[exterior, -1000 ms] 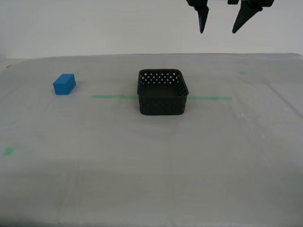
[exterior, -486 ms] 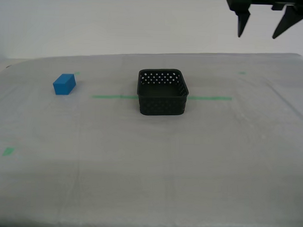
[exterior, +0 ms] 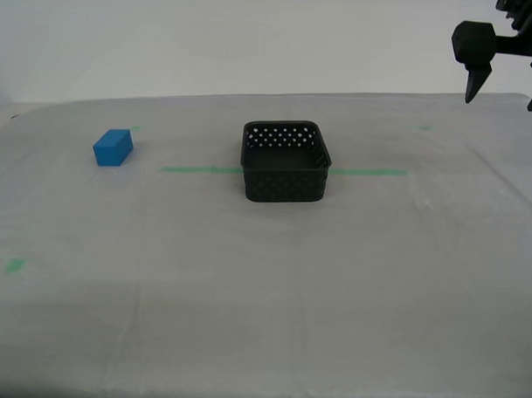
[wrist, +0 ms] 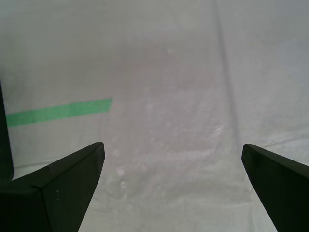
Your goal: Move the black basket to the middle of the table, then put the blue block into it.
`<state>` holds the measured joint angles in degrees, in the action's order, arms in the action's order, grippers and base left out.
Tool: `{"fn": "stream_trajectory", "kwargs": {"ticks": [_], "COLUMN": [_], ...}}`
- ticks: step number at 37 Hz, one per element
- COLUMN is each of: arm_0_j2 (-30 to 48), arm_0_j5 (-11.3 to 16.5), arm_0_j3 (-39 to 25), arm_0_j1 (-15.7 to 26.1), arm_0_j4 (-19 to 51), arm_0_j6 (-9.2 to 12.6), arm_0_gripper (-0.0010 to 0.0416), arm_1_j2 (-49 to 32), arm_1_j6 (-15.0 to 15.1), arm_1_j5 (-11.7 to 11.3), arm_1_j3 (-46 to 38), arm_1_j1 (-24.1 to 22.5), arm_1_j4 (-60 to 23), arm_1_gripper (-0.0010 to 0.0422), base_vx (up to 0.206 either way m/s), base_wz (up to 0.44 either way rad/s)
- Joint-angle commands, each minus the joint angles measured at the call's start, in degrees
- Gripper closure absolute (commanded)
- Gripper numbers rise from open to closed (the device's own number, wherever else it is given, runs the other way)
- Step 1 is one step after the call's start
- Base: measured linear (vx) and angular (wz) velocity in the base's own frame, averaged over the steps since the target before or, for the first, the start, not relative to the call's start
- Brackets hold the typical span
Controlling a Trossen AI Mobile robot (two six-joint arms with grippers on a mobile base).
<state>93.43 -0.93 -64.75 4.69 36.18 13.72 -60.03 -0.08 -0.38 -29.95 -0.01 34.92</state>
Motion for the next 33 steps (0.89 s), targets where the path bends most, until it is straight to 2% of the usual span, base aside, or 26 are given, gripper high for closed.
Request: {"fn": "stream_trajectory", "kwargs": {"ticks": [1,14,19,33], "arm_0_j2": [1.36,4.68,4.55,4.52], "arm_0_j5": [0.0,-0.02,-0.15,-0.04], "arm_0_j3": [1.07,0.96,0.96,0.96], "arm_0_j1": [-0.37,-0.35,-0.37,-0.35], "arm_0_j4": [-2.51,-6.69,-7.52,-7.54], "arm_0_j6": [-0.94,-1.88,-3.89,-3.72], "arm_0_gripper": [0.0005,0.0006,0.0006,0.0007], "arm_1_j2": [0.0,0.0,0.0,0.0], "arm_1_j6": [0.07,0.07,0.07,0.07], "arm_1_j5": [-0.04,-0.04,-0.04,-0.04], "arm_1_j3": [-0.02,-0.02,-0.02,-0.02], "arm_1_j1": [0.0,0.0,-0.02,0.0], "arm_1_j4": [0.31,0.31,0.31,0.31], "arm_1_gripper": [0.0412,0.0412,0.0412,0.0412], "base_vx": [0.0,0.0,0.0,0.0], "base_wz": [0.0,0.0,0.0,0.0]}}
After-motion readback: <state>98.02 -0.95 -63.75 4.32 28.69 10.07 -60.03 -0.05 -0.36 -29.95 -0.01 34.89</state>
